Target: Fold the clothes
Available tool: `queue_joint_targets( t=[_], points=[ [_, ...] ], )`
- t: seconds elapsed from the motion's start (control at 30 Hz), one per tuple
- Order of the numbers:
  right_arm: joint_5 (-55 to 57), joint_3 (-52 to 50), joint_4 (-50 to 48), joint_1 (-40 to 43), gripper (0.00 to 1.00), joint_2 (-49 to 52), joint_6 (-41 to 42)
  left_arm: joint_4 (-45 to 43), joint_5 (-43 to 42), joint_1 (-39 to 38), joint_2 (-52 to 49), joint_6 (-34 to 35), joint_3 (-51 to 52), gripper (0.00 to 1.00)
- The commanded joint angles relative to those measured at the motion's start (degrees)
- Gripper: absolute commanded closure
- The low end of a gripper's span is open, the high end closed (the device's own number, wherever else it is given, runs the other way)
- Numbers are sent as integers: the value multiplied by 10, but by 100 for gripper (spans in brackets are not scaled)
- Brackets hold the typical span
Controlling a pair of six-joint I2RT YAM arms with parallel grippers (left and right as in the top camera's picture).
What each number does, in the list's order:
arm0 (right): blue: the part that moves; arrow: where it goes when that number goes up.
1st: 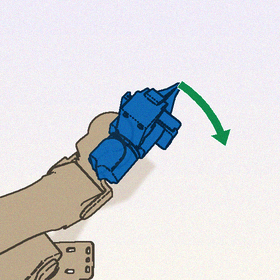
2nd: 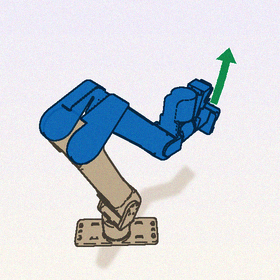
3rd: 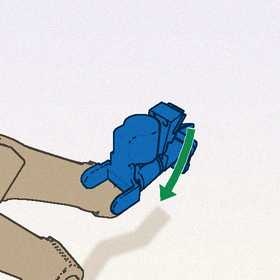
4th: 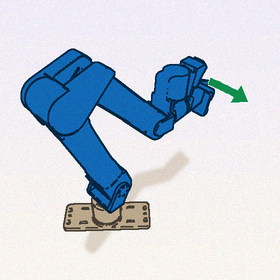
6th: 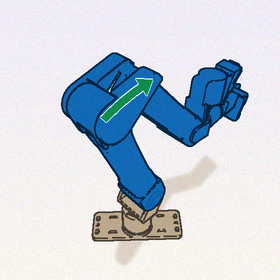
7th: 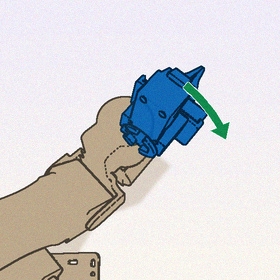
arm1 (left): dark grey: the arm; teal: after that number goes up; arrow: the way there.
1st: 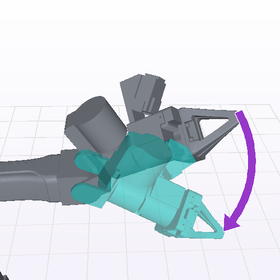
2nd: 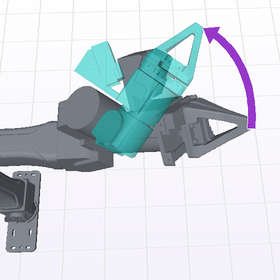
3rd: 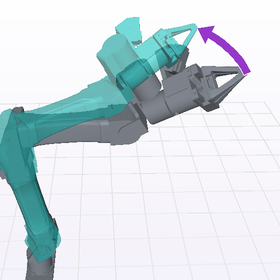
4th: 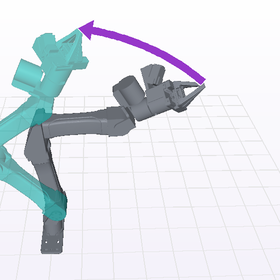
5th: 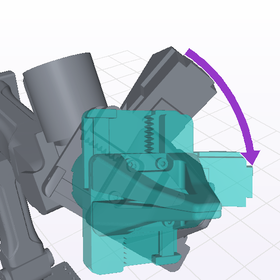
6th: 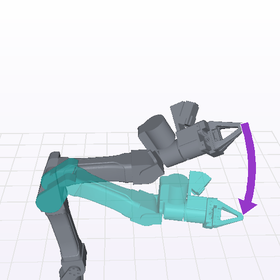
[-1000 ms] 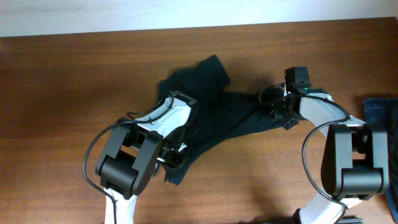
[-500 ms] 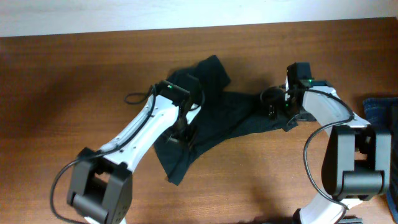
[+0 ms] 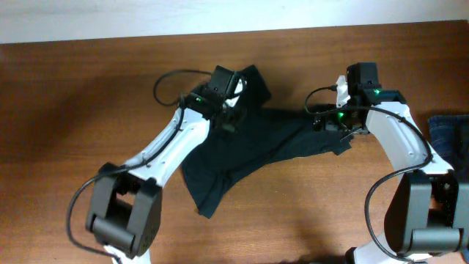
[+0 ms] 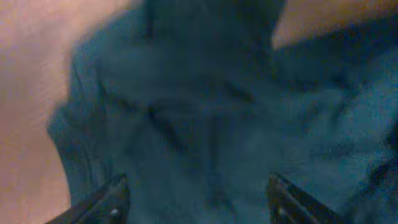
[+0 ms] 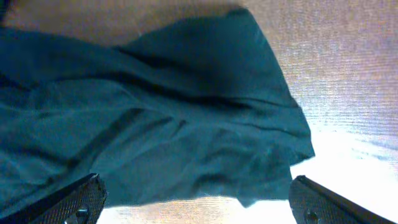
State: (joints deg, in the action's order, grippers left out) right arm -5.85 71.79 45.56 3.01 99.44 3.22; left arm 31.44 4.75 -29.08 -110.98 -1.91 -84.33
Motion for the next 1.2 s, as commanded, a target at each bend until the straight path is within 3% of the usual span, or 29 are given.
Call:
queue_joint_targets(
  t=[0.0, 0.1, 0.23, 0.4, 0.83, 1.17],
  points=[
    [-12, -5, -5, 0, 1, 14, 2, -49, 11, 17, -32, -42, 0, 38],
    [-13, -5, -8, 0, 1, 19, 2, -104, -9, 31, -56, -43, 0, 42],
    [-13, -5, -14, 0, 1, 19, 2, -177, -101, 51, -83, -44, -1, 48],
    [-13, -5, -14, 0, 1, 19, 2, -195, -158, 69, -115, -44, -37, 71],
    [-13, -5, -15, 0, 1, 19, 2, 45, -159, 69, -274, -92, -351, 71],
    [-12, -5, -15, 0, 1, 19, 2, 69, -138, 70, -328, -120, -386, 71]
  ],
)
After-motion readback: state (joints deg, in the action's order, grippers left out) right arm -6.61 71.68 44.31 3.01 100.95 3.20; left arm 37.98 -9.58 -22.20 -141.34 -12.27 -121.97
